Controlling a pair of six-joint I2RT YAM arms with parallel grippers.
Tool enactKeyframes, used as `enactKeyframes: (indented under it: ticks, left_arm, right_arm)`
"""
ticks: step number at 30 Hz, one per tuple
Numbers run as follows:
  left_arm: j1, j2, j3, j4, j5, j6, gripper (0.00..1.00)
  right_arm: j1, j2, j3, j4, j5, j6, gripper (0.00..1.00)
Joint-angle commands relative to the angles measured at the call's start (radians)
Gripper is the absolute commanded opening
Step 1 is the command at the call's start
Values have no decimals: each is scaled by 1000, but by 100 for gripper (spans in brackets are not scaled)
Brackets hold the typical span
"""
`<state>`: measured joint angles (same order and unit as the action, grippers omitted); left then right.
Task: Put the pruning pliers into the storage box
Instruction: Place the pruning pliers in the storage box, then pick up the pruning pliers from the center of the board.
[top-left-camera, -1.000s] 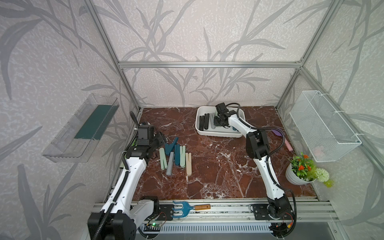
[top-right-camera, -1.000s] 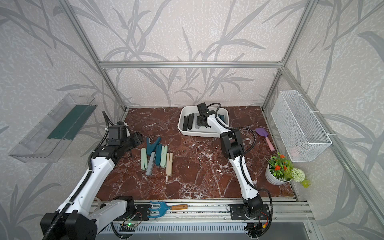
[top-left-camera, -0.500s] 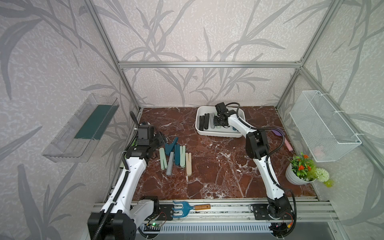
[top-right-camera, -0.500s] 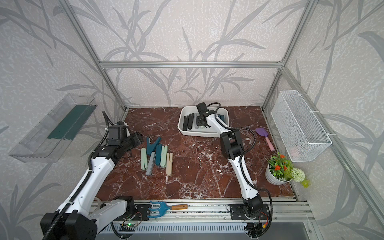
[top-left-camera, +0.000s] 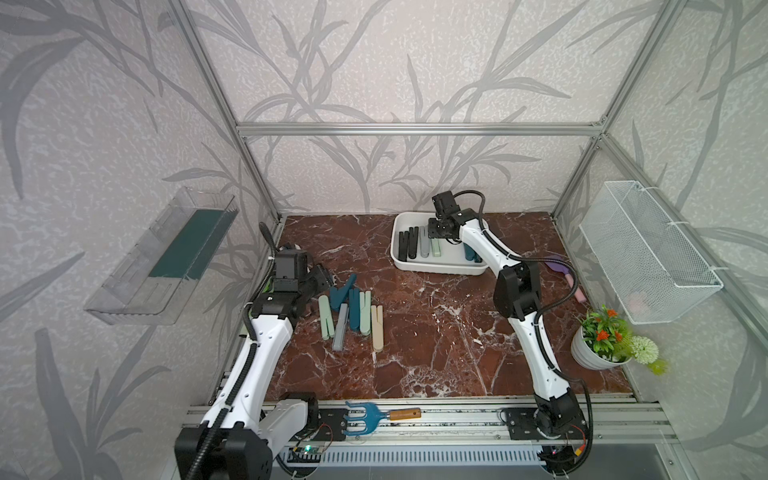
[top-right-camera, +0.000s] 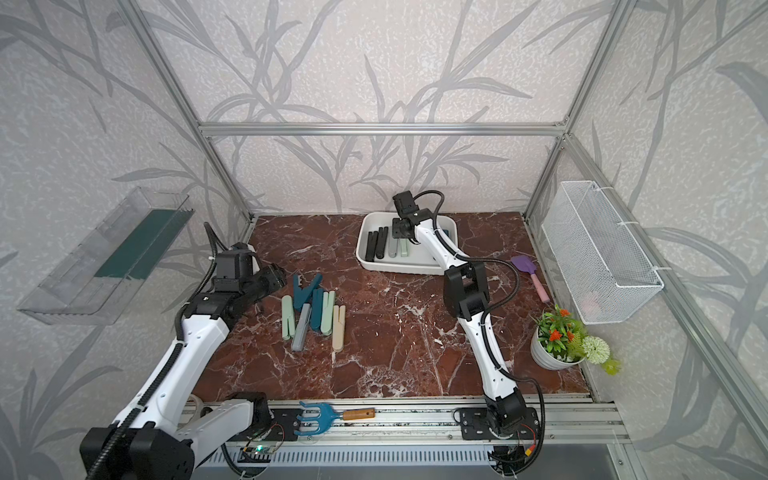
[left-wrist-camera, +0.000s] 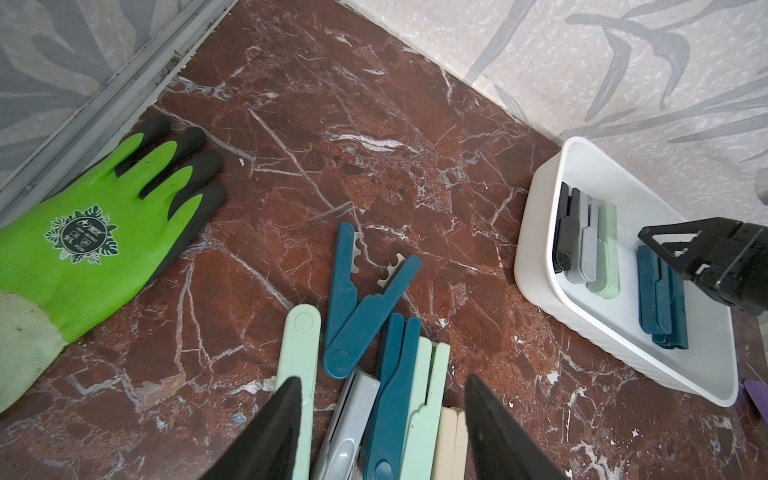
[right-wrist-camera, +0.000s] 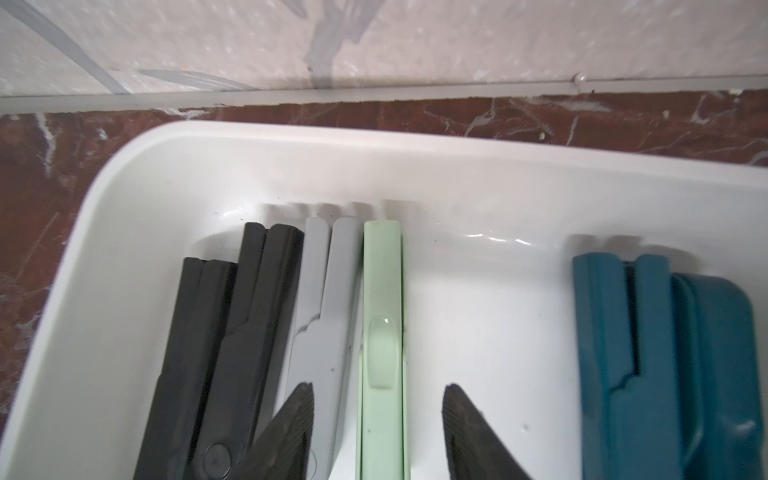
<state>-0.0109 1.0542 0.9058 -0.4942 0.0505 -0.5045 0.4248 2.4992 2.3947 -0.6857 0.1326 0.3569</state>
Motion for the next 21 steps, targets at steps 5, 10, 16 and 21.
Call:
enactKeyframes:
  ticks: [5, 10, 16, 21]
  left_arm:
    - [2, 0, -8, -4, 19, 13, 62]
    - [2, 6, -8, 6, 25, 7, 63]
    - [4, 32, 3, 22, 51, -4, 63]
    - [4, 38, 3, 25, 60, -7, 63]
  right_arm:
    - [56, -385, -376, 120, 24, -21, 54]
    - [188, -639, -756, 269, 62, 96, 57]
    - [425, -651, -870, 182, 64, 273, 58]
    - [544, -491, -762, -20, -21, 288, 58]
